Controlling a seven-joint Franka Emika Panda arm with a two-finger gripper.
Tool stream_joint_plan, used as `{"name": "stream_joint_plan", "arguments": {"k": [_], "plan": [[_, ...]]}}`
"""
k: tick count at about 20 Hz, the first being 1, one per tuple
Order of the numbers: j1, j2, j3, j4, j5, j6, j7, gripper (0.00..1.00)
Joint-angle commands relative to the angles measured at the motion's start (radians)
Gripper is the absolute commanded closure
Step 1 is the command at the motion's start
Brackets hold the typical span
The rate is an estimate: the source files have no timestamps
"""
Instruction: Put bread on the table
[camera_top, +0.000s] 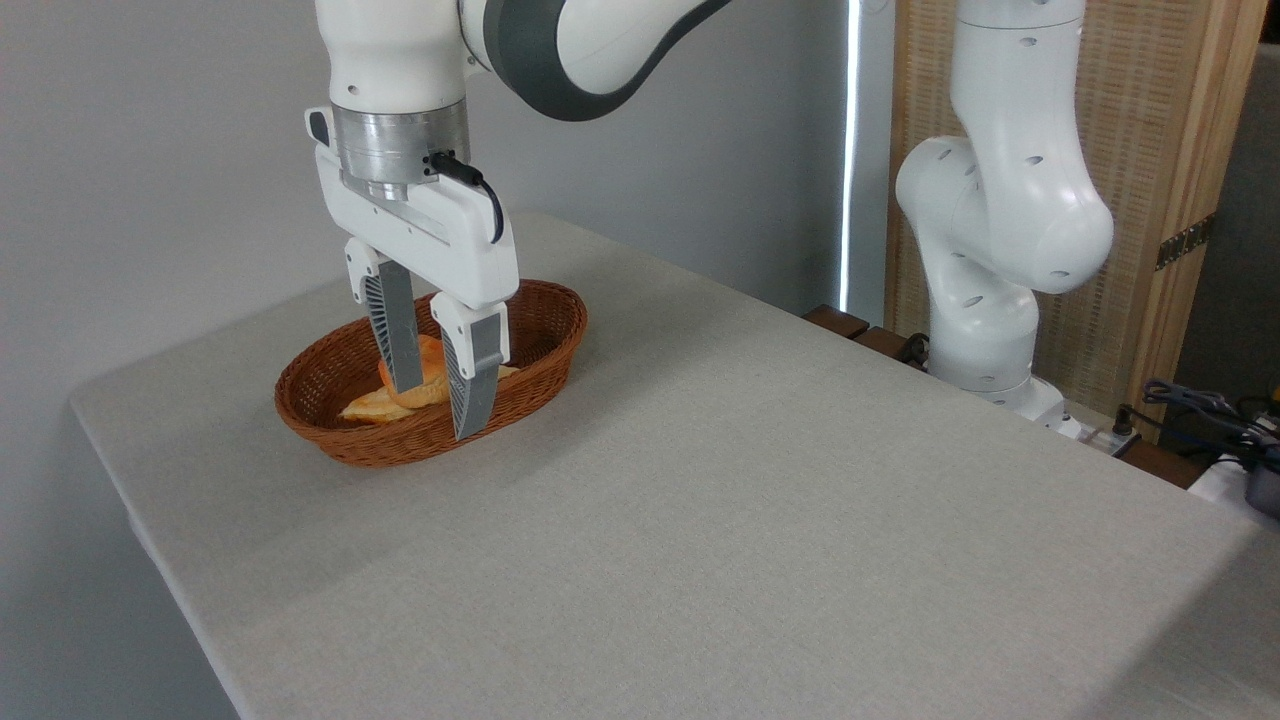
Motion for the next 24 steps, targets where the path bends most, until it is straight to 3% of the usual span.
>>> {"name": "stream_joint_plan", "arguments": {"k": [1,12,17,24], "plan": [[-0.013,-0.002,0.007,0.001,0.028,-0.007,0.002,0.0],[-0.022,0.006,-0.002,-0.001,0.025,-0.01,-0.002,0.0],[-0.024,0.02,-0.091,-0.01,0.002,-0.005,-0.007,0.0],[-0.024,0.064,-0.189,-0.01,-0.078,0.044,-0.007,0.0]]}}
